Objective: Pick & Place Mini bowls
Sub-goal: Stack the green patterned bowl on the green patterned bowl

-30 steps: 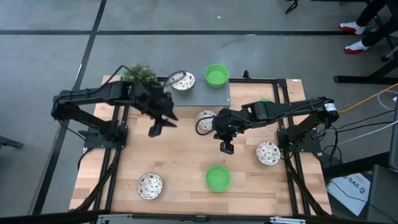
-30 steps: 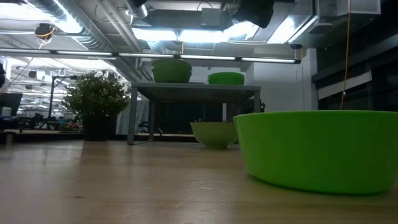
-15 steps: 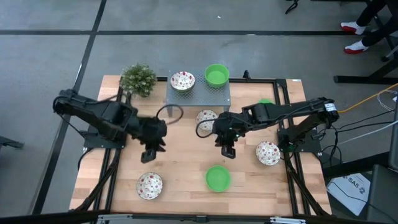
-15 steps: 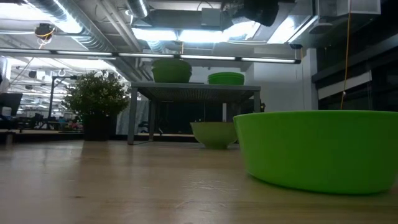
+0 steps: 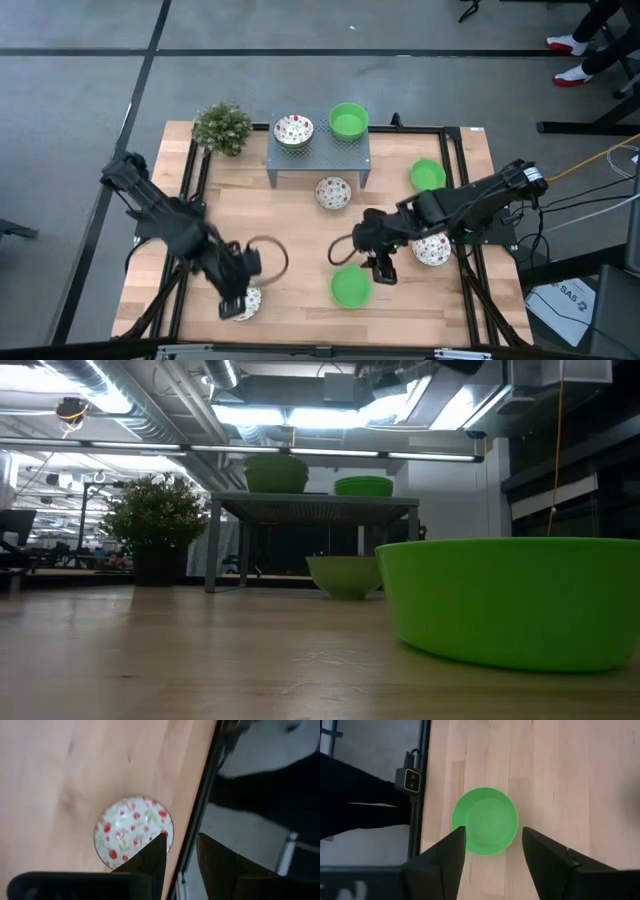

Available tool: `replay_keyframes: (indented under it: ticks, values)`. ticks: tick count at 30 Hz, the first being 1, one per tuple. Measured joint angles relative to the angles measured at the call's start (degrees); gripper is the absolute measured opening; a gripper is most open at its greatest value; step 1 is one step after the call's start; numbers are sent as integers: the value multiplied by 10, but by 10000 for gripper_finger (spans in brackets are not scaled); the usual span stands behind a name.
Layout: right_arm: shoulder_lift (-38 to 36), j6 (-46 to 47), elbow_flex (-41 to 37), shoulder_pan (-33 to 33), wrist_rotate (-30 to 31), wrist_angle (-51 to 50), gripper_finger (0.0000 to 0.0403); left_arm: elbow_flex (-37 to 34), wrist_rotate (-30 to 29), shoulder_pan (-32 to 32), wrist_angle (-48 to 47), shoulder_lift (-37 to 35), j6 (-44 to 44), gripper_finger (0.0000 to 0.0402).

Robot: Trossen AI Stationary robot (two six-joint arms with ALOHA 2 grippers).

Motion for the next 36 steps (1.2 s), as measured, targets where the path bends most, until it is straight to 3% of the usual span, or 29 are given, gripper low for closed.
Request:
replay_keyframes:
  ticks: [9,17,24,36]
  values:
    - [0,60,0,74,76,-2,195,0,-1,-77,12,108,-28,100]
    - [0,66,0,112,139,-2,195,0,-11,-95,26,187,-20,100]
    - [0,82,0,115,141,-4,194,0,-2,-97,32,237,4,100]
    - [0,76,0,115,141,-4,194,0,-6,-97,41,240,-7,100]
